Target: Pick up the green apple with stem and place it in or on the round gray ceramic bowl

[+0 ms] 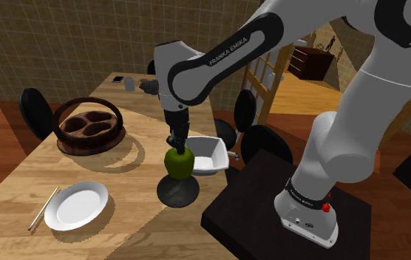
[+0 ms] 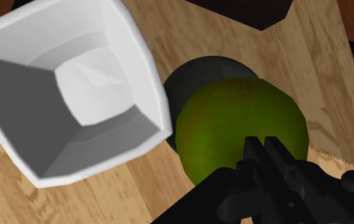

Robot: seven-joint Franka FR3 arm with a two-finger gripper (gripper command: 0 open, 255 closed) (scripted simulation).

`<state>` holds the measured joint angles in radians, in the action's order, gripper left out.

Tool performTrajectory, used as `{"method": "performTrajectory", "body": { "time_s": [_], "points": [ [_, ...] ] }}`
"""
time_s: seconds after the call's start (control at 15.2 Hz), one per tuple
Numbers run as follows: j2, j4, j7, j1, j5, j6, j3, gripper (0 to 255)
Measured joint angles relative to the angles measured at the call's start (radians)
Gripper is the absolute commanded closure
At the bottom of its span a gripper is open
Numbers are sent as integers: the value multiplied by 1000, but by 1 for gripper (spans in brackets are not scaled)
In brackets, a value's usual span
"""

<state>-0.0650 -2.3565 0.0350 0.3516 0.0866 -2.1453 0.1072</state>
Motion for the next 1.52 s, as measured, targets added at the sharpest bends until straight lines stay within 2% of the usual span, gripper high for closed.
{"method": "performTrajectory", "body": {
  "time_s": [1.12, 1.52],
  "points": [
    [177, -62, -3, 3, -7, -238, 2, 255],
    [193, -67, -3, 4, -8, -260, 2, 255]
  ]
}}
